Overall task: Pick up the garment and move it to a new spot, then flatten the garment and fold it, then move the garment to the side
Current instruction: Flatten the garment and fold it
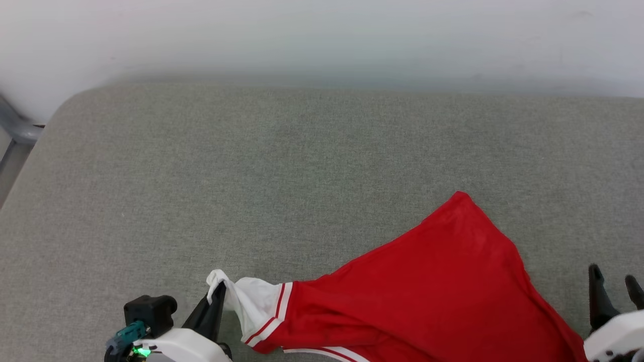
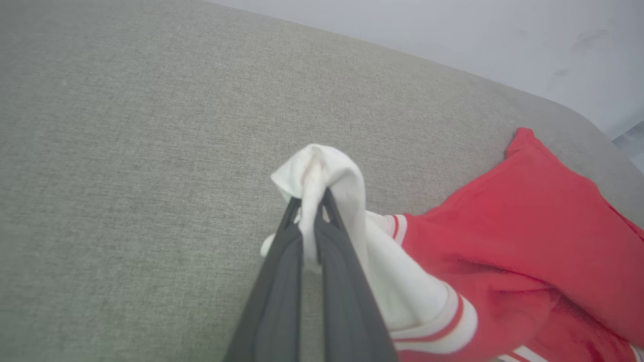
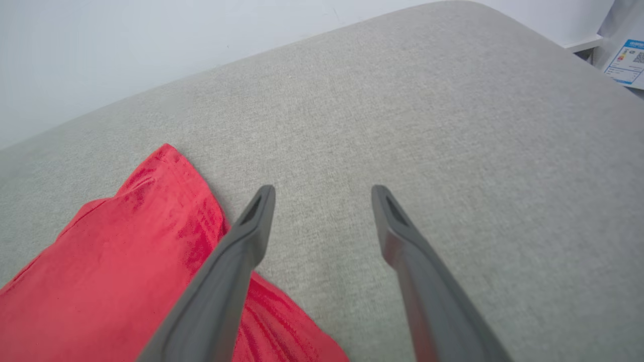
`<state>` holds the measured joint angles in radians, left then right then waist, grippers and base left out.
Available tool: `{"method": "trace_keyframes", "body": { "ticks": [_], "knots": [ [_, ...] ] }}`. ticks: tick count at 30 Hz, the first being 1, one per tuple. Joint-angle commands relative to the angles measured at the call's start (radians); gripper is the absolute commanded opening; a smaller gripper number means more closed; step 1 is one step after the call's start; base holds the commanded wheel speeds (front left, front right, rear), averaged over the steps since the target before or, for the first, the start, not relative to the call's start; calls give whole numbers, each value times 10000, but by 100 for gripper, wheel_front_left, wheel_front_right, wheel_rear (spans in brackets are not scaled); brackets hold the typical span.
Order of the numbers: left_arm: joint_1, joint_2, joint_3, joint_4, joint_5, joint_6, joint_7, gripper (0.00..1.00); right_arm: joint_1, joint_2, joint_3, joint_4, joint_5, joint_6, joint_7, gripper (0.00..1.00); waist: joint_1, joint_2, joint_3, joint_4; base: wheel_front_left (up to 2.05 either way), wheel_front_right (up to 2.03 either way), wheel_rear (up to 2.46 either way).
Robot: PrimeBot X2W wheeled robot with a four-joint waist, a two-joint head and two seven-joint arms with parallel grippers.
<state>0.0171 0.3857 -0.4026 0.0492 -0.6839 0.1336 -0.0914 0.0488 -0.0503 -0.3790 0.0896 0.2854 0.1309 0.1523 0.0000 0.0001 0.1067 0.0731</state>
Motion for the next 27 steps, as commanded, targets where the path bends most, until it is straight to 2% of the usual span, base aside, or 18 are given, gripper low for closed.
{"method": "trace_keyframes", "body": {
  "ticks": [1,3,7,9,16,19,27],
  "knots": [
    [-216,-56,-27,-67,54,7,-49,0,-482,-18,104,220,-115,-4,-145,100,0,-1,203,100,0,0,0],
    [-369,-72,-51,-108,115,-33,-96,0,-1197,-168,342,534,-240,-4,-282,100,0,-1,436,186,0,0,0],
    [-767,-159,-177,-256,217,-160,-154,0,-2500,-824,1314,1366,-188,-4,609,100,0,-1,979,438,0,0,0],
    [-928,-215,-246,-275,272,-219,-186,0,-3068,-1158,1928,1819,66,-5,1707,100,0,-1,1128,590,0,0,0],
    [-1354,-382,-330,-440,317,-356,-371,0,-5090,-2354,3837,2050,272,-4,5651,100,0,-1,1611,993,0,0,0],
    [-1563,-435,-384,-448,338,-448,-423,0,-5682,-2659,4448,2111,281,-4,6803,100,0,-1,1878,1177,0,0,0],
    [-2004,-631,-433,-242,281,-657,-660,0,-6071,-3004,5676,2839,720,-2,8008,100,0,-1,2588,1505,0,0,0]
  ]
}}
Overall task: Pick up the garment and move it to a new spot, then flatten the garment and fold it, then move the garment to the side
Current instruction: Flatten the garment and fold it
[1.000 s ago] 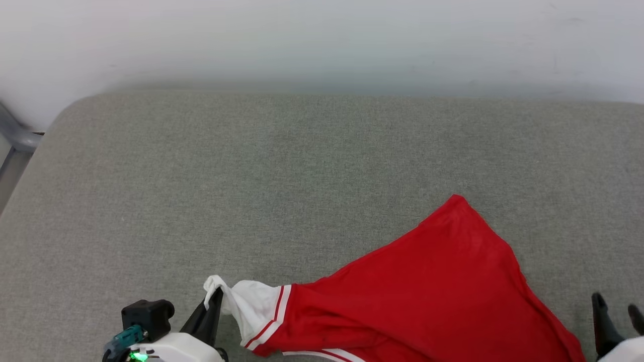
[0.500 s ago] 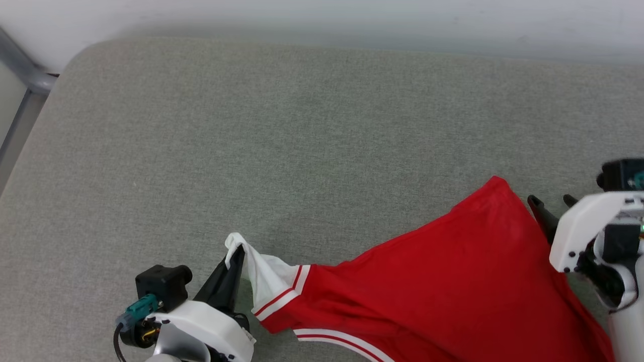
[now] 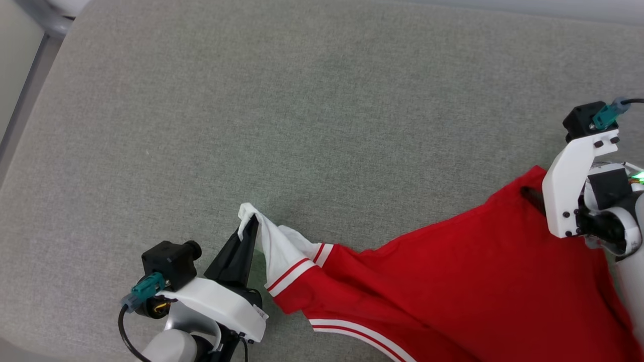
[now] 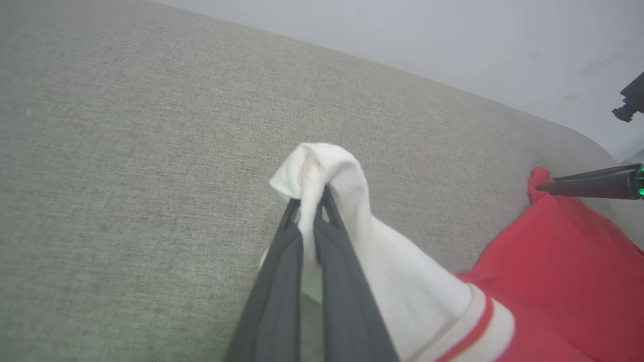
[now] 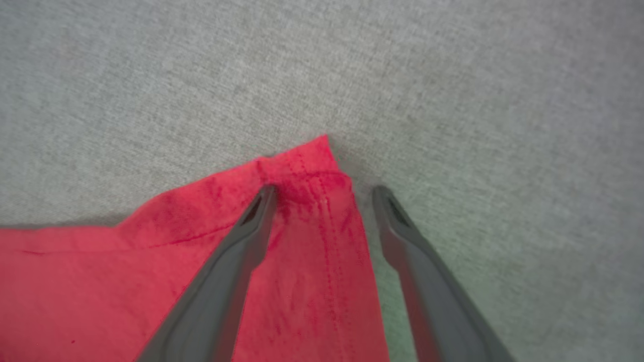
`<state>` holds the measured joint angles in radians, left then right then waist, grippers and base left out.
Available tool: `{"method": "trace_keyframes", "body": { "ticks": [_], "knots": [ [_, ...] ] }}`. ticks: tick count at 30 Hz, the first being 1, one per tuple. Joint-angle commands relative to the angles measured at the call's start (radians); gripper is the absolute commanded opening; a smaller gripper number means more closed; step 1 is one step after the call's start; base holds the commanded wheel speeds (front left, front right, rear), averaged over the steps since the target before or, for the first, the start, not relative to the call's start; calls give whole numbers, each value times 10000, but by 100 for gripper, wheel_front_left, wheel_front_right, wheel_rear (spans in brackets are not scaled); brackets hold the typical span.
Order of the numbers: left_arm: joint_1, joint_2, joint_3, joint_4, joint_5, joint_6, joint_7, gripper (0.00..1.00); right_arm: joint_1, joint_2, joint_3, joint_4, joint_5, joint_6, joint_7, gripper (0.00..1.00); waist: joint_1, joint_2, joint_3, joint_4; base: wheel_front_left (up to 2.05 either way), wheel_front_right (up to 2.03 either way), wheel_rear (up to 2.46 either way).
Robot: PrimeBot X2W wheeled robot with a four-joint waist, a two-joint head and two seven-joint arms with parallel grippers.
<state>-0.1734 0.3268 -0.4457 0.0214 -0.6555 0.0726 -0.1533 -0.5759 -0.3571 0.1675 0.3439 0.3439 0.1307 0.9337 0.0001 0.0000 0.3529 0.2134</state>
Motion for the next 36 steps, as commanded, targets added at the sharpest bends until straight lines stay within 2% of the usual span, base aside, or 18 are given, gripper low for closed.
{"method": "trace_keyframes", "body": {
  "ticks": [1,2,3,4,10,21,24,30,36],
  "knots": [
    [-147,-69,-13,81,-20,-68,-82,0,275,71,373,477,276,1,396,100,-1,0,155,126,0,0,0],
    [-179,-81,-22,134,-40,-91,-103,0,405,102,439,675,393,12,600,83,-1,0,168,137,0,0,0],
    [-202,-88,-28,187,-57,-107,-120,0,461,82,568,735,466,12,678,34,-1,0,183,146,0,0,0],
    [-209,-105,-15,239,-81,-115,-142,0,489,100,595,826,605,13,776,0,-1,0,184,147,0,0,0],
    [-180,56,338,504,-374,-27,-120,0,217,-64,802,817,795,10,544,0,-1,0,-176,25,0,0,0],
    [-1536,1010,754,14,94,72,418,0,-1051,74,-75,599,-111,-5,-1974,0,-1,0,-1103,-462,0,0,0],
    [-2072,1232,864,-70,245,105,569,0,-1349,171,-252,612,-343,-5,-2377,0,-1,0,-1238,-599,0,0,0],
    [-4445,1483,1136,178,422,-153,1073,0,-2550,387,-1000,627,-1195,-5,-3322,0,-1,0,-1279,-952,0,0,0],
    [-7281,1542,1230,1649,502,-548,1565,0,-4328,546,-1506,726,-2074,-7,-3815,0,-1,0,-899,-1382,0,0,0]
  ]
}}
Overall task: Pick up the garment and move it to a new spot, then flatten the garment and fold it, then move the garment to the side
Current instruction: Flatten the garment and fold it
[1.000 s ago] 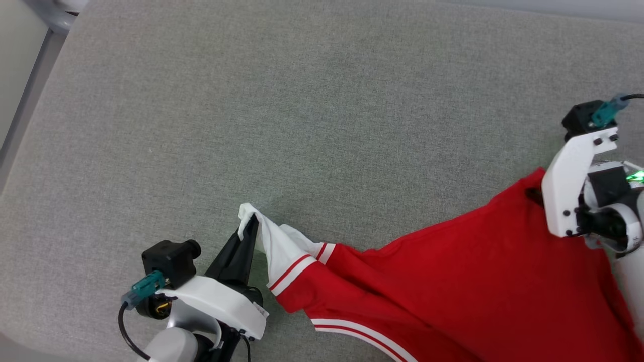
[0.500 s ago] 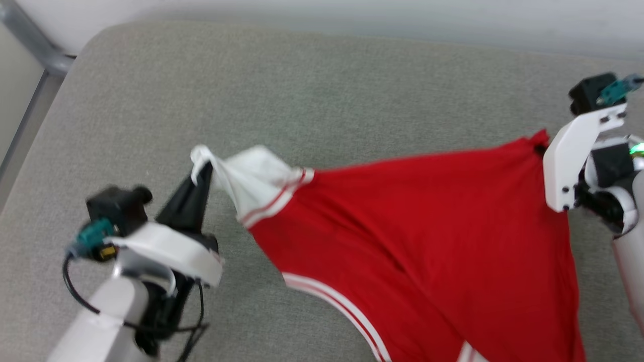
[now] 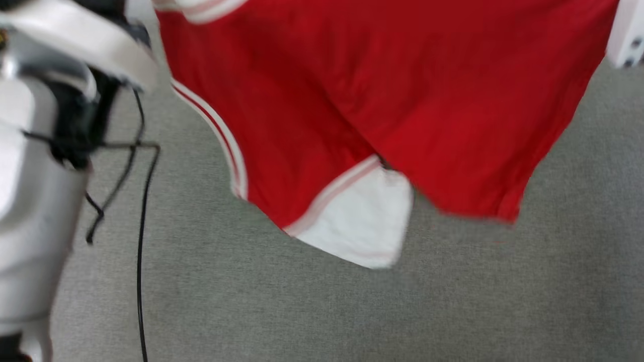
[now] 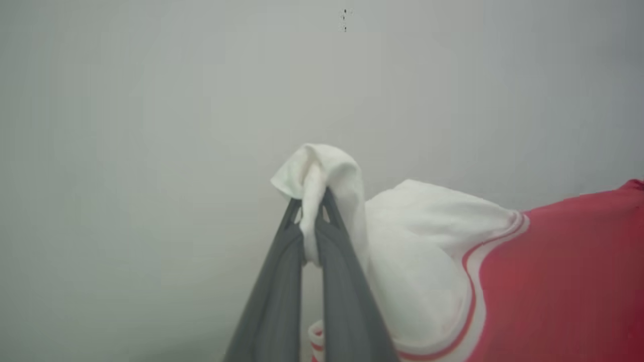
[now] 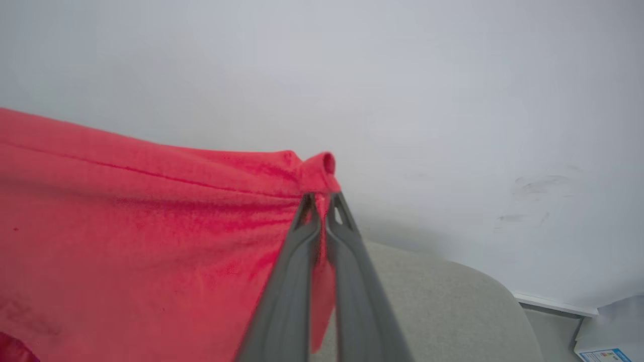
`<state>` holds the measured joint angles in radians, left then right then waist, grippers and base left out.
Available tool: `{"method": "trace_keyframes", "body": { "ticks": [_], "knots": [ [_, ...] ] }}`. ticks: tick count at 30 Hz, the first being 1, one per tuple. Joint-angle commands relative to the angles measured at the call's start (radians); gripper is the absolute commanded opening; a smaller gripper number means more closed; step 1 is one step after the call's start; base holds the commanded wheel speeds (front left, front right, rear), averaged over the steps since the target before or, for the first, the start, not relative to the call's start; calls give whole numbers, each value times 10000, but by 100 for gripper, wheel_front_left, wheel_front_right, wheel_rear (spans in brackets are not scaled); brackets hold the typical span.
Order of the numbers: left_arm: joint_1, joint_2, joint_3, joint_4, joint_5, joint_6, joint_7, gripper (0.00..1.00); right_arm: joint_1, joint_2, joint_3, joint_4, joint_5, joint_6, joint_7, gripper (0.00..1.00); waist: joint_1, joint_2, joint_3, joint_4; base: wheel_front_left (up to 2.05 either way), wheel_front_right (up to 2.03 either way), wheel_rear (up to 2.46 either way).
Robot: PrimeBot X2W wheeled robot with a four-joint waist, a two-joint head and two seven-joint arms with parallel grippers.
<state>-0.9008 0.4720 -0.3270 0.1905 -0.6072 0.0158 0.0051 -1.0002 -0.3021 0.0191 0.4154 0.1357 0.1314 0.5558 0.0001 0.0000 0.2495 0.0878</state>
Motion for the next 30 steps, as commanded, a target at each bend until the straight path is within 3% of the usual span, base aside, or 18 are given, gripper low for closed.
{"method": "trace_keyframes", "body": {
  "ticks": [1,9,16,24,30],
  "knots": [
    [-439,136,70,188,57,-23,41,0,-431,26,-128,56,-111,-14,-82,0,-1,0,259,-201,0,0,0],
    [-3807,335,201,2354,647,-375,-310,0,-3144,-37,-813,712,-1082,-19,-767,0,-1,0,1351,-574,0,0,0],
    [-5810,384,357,4035,741,-642,-734,0,-4856,388,-1170,1547,-1640,-20,-1393,0,-1,0,2439,-796,0,0,0],
    [-6516,164,248,5638,528,-1079,-1220,0,-5564,999,-1247,2423,-1988,-19,-1994,0,-1,0,3409,-806,0,0,0],
    [-6104,-147,178,6942,65,-1339,-1636,0,-4922,1710,-1658,2906,-2104,-17,-2313,0,-1,0,3634,-791,0,0,0]
  ]
}}
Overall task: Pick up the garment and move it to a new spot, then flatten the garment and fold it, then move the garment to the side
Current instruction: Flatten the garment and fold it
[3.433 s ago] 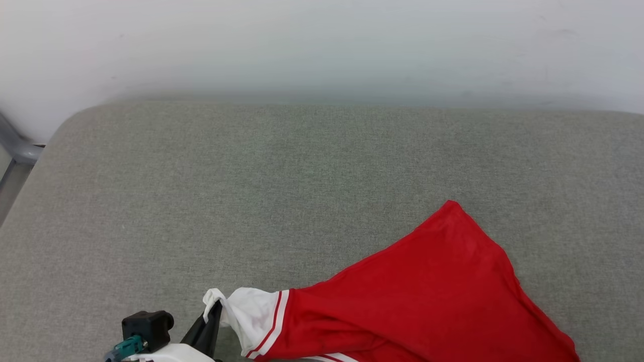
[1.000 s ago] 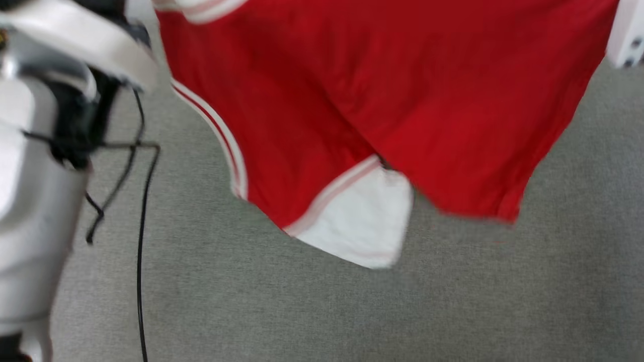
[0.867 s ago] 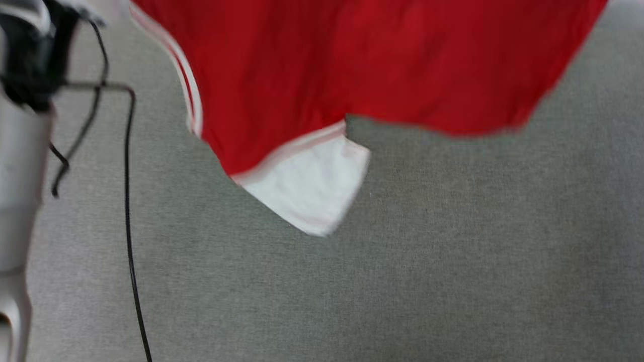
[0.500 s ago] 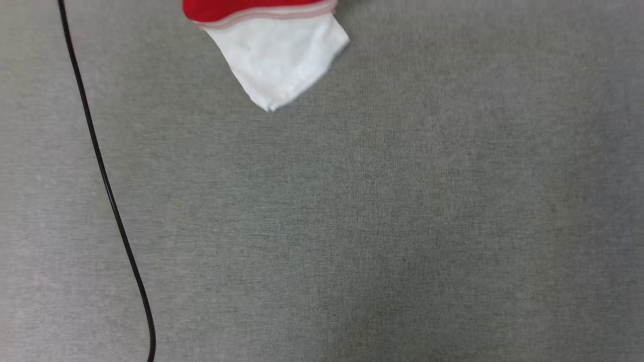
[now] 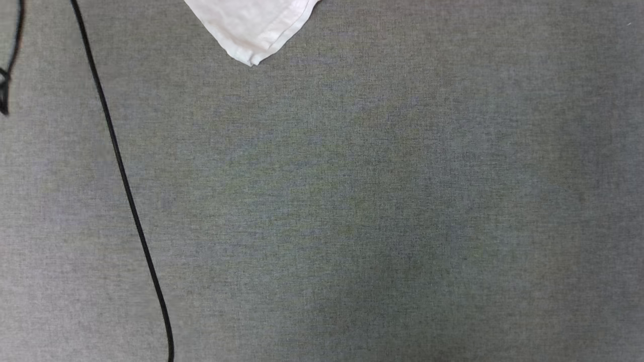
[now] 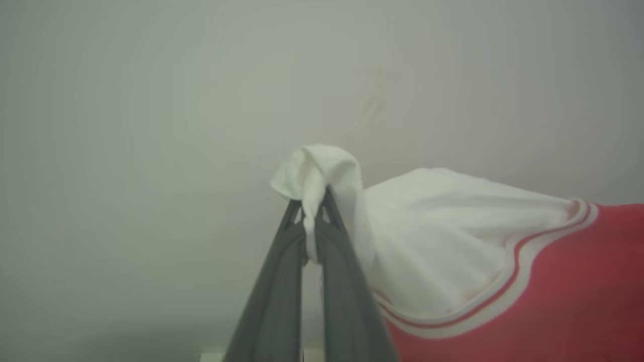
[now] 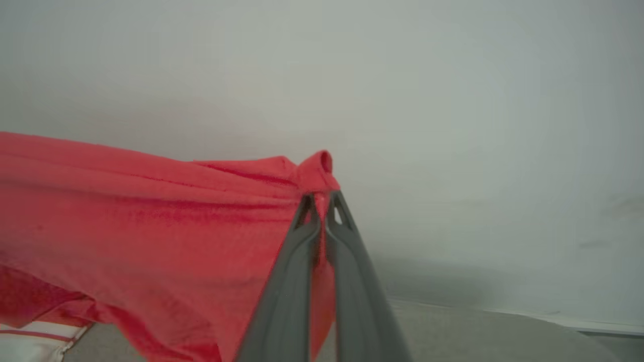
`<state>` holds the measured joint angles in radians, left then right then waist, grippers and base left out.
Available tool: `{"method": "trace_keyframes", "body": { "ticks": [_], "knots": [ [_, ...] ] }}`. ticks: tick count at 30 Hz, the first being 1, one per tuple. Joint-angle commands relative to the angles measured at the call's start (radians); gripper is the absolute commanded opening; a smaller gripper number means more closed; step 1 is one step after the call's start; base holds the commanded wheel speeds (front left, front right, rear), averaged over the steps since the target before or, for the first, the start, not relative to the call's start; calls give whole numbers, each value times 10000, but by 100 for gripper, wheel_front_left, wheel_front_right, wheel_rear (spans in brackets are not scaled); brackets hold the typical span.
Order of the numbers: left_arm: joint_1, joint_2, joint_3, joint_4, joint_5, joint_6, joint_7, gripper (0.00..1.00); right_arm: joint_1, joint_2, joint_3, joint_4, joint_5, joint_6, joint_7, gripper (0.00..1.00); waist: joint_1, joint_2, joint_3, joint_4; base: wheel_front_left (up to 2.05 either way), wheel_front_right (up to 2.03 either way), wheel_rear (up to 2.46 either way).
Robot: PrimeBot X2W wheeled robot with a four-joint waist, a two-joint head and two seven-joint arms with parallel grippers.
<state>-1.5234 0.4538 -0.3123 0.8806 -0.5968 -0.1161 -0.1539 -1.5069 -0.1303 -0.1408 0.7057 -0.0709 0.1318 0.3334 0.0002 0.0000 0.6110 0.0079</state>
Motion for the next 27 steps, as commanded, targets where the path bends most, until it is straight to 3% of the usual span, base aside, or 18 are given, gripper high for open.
{"method": "trace_keyframes", "body": {
  "ticks": [1,12,18,27],
  "knots": [
    [157,-11,11,214,-134,-39,-106,0,219,105,-124,11,-82,-21,-128,0,-2,0,72,1,0,0,0],
    [2341,-803,-576,1059,-1709,-146,-414,0,2614,514,47,724,467,-20,-938,0,-2,0,-595,287,0,0,0],
    [4738,-1180,-1191,699,-2491,-149,-631,0,4735,196,280,1119,1390,-18,-1540,0,-2,0,-1677,563,0,0,0],
    [8219,-1185,-1641,35,-3152,-138,-994,0,8236,-591,927,568,2838,-20,-2187,0,-2,0,-3310,785,0,0,0]
  ]
}}
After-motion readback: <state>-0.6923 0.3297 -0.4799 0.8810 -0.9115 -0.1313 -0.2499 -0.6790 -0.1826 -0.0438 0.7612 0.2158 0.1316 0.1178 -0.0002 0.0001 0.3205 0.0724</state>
